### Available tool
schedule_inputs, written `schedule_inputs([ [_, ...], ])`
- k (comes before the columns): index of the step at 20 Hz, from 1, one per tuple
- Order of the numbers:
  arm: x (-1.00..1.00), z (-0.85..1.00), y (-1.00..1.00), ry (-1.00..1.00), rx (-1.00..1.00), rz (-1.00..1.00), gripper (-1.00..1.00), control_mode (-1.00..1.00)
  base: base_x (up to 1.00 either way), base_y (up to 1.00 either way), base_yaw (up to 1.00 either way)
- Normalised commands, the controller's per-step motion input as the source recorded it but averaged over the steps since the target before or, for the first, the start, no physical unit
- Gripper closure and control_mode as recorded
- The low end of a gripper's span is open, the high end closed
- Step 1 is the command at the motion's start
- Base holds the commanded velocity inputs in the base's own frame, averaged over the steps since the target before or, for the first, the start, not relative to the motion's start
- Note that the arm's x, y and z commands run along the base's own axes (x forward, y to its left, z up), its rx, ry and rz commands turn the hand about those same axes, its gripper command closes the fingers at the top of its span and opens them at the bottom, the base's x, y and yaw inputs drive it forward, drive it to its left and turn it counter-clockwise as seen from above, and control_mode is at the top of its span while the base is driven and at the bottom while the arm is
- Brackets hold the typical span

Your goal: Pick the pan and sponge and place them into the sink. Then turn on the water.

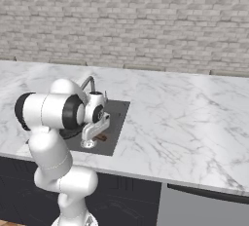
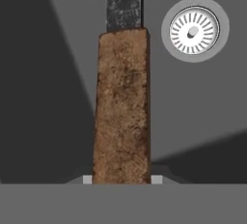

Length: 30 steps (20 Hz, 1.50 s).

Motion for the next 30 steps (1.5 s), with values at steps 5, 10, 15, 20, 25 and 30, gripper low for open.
schedule_inputs([
  [5, 0.18, -0.38, 0.0, 0.0, 0.0, 0.08, 1.0, -1.0, 0.0, 0.0, 0.0],
  [10, 0.19, -0.2, 0.0, 0.0, 0.0, 0.03, 1.0, -1.0, 0.0, 0.0, 0.0],
  [15, 0.37, -0.06, 0.0, 0.0, 0.0, 0.0, 1.0, -1.0, 0.0, 0.0, 0.0],
  [20, 0.58, 0.0, -0.08, 0.0, 0.0, 0.0, 1.0, -1.0, 0.0, 0.0, 0.0],
  [25, 0.55, -0.04, -0.18, 0.0, 0.0, 0.0, 1.0, -1.0, 0.0, 0.0, 0.0],
  [30, 0.42, -0.21, -0.09, 0.0, 0.0, 0.0, 1.0, -1.0, 0.0, 0.0, 0.0],
])
